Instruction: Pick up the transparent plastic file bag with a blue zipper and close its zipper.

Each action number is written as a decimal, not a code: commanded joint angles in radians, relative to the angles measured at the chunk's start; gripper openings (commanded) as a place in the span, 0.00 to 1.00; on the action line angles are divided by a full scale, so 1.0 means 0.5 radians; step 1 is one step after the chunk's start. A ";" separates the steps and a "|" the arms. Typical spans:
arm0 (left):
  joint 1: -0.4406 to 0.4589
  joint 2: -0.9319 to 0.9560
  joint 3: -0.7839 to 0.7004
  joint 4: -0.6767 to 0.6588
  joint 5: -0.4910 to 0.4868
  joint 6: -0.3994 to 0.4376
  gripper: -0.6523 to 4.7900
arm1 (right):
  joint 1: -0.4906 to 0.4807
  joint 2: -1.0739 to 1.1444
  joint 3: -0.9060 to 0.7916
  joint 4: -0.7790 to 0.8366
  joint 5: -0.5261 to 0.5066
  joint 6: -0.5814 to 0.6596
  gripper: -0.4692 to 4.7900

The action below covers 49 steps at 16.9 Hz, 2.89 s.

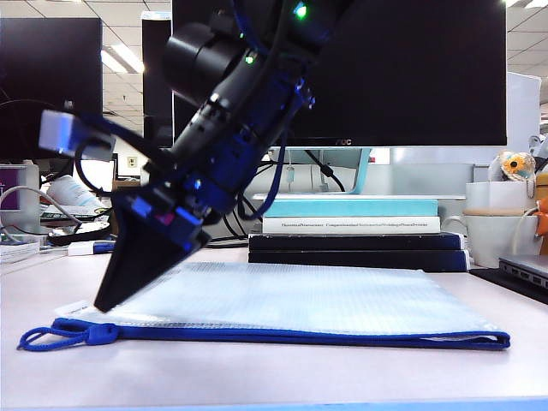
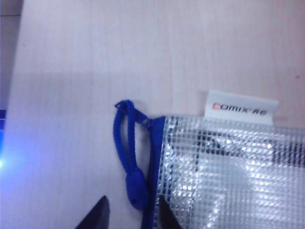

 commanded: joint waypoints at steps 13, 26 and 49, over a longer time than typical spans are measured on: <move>0.003 0.076 0.001 0.055 0.008 0.014 0.34 | 0.105 0.090 0.006 -0.001 -0.056 0.024 0.19; 0.002 0.121 -0.003 0.116 0.450 0.666 0.46 | 0.098 -0.480 0.008 -0.176 0.217 0.153 0.08; -0.481 0.454 -0.003 0.562 0.914 1.257 0.85 | 0.089 -0.922 0.737 -0.789 0.471 0.105 0.08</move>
